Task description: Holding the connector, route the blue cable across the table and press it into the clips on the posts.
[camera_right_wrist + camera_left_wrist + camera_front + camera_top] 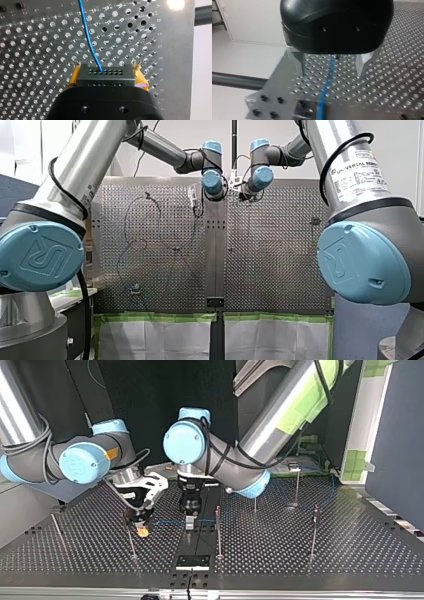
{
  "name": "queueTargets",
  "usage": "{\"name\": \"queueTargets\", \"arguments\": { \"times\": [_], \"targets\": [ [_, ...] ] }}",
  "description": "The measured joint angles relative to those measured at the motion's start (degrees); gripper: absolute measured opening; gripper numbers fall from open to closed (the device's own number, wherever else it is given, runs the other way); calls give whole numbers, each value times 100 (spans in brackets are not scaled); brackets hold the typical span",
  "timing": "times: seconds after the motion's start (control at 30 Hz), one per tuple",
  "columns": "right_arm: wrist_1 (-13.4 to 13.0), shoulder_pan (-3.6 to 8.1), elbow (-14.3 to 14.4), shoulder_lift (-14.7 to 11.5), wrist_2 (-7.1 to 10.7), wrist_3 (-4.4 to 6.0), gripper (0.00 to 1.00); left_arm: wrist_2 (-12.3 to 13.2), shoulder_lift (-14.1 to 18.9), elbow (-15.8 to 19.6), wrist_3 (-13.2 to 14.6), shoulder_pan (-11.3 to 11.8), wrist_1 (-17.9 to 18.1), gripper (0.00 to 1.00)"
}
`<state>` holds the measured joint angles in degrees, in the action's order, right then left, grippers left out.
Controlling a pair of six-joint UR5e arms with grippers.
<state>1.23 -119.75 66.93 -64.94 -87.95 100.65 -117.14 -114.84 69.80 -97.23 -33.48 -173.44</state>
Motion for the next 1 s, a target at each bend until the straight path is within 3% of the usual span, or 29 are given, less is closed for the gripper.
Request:
{"name": "queueTargets", "arguments": {
  "times": [0.33,0.5,0.83,0.87,0.9,0.93,1.0],
  "targets": [
    [0,0,0,1,1,0,0,-31,-143,-174,-5,118,291,100],
    [-2,0,1,1,-2,1,0,-13,-312,-316,7,126,193,100],
    [-1,0,1,1,3,0,0,-246,-555,-480,24,105,135,100],
    [-1,0,1,2,3,0,0,-273,-557,-482,25,98,138,96],
    [-1,-1,1,2,3,0,0,-296,-558,-483,26,92,142,80],
    [-1,-1,1,3,3,0,0,-319,-558,-484,30,83,145,80],
    [-4,-1,1,3,2,0,0,-344,-558,-484,40,71,148,57]
  ]
}}
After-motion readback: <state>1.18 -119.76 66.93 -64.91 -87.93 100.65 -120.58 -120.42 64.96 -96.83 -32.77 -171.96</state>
